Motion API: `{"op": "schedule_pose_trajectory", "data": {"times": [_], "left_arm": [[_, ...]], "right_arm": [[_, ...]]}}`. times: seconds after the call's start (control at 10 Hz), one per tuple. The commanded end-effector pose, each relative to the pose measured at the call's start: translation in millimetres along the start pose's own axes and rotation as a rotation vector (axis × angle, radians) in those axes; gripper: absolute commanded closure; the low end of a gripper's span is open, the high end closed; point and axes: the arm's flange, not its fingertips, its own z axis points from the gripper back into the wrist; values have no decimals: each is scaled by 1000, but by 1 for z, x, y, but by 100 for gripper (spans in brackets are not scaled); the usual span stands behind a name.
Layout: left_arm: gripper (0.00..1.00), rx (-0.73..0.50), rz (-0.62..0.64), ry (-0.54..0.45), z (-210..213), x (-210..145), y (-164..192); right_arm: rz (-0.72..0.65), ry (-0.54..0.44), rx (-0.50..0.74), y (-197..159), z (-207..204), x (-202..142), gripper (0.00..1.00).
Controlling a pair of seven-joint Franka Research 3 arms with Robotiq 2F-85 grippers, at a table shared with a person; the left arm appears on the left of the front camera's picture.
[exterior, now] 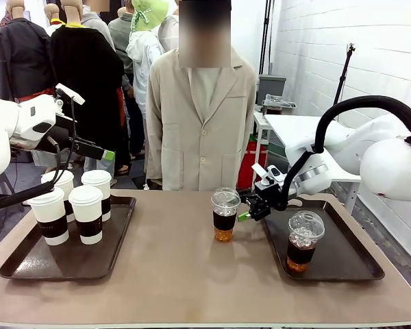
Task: Distribute the coffee onto the tray.
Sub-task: Pick up another iced Americano from the middle of the table and place it on the right Handle tray.
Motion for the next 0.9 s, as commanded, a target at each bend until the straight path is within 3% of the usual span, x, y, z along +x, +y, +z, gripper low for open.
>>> {"op": "schedule_pose_trajectory", "data": {"times": [0.0,0.8], "left_arm": [[0,3,9,3,-1,-1,0],[0,3,9,3,-1,-1,0]], "right_arm": [[-2,9,40,-10,-5,1,0],[-30,-15,127,-23,-22,-1,0]]}}
